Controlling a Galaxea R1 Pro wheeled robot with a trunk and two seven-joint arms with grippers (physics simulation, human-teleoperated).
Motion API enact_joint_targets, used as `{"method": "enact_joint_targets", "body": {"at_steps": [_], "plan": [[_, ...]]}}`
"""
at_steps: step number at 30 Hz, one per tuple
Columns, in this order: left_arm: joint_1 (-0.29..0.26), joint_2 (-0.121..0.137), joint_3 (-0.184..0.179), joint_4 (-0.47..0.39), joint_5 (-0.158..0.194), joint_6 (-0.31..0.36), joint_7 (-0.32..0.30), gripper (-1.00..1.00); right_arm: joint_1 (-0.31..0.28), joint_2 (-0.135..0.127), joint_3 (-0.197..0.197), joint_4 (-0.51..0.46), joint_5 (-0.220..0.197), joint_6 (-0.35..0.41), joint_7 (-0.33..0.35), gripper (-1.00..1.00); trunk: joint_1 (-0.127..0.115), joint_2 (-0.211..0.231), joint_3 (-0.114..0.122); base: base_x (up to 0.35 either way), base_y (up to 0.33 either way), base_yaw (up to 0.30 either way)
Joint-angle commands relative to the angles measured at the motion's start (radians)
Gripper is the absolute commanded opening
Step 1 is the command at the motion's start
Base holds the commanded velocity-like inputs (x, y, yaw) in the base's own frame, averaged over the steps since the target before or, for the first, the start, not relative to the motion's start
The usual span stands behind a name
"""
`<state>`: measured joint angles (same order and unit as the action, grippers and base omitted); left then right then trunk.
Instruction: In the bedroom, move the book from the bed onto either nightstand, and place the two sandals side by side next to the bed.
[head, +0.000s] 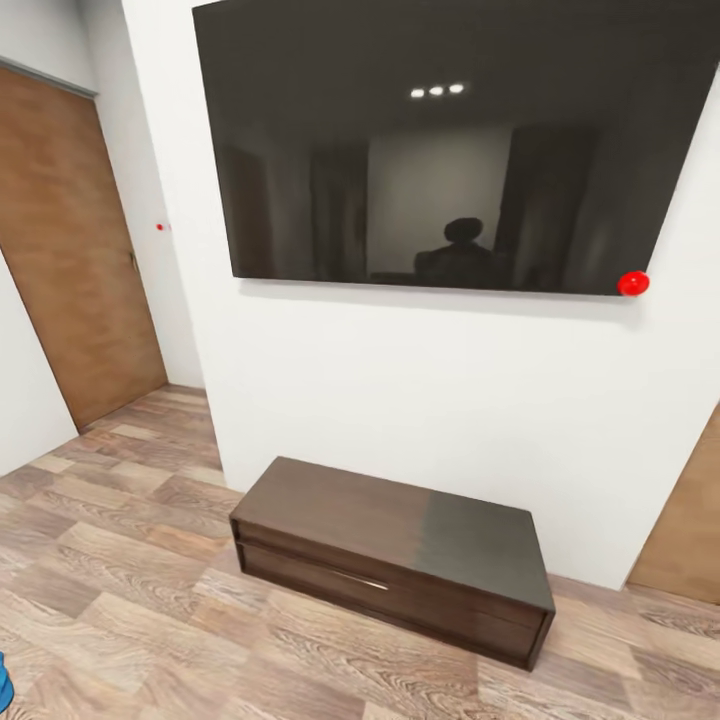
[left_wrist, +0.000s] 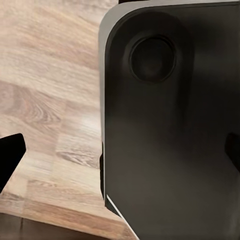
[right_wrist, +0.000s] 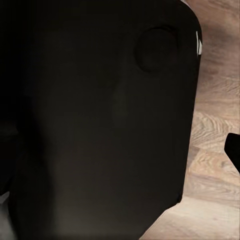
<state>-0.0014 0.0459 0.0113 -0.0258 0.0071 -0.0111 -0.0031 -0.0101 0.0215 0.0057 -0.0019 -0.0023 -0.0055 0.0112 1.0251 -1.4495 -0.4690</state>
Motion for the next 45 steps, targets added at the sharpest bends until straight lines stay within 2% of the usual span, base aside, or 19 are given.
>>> {"method": "enact_joint_targets", "body": {"at_steps": [1,45], "plan": [[0.000,0.000,0.001,0.000,0.001,-0.001,0.000,1.00,-0.001,0.000,0.000,0.000,0.000,-0.001,0.001,1.00,0.000,-0.001,-0.001,-0.055,0.244,-0.261],[0.000,0.008,0.001,-0.013,0.001,0.000,-0.001,1.00,-0.001,0.000,-0.001,0.000,-0.002,-0.001,0.001,1.00,0.000,-0.001,-0.001,-0.113,0.273,-0.241]]}}
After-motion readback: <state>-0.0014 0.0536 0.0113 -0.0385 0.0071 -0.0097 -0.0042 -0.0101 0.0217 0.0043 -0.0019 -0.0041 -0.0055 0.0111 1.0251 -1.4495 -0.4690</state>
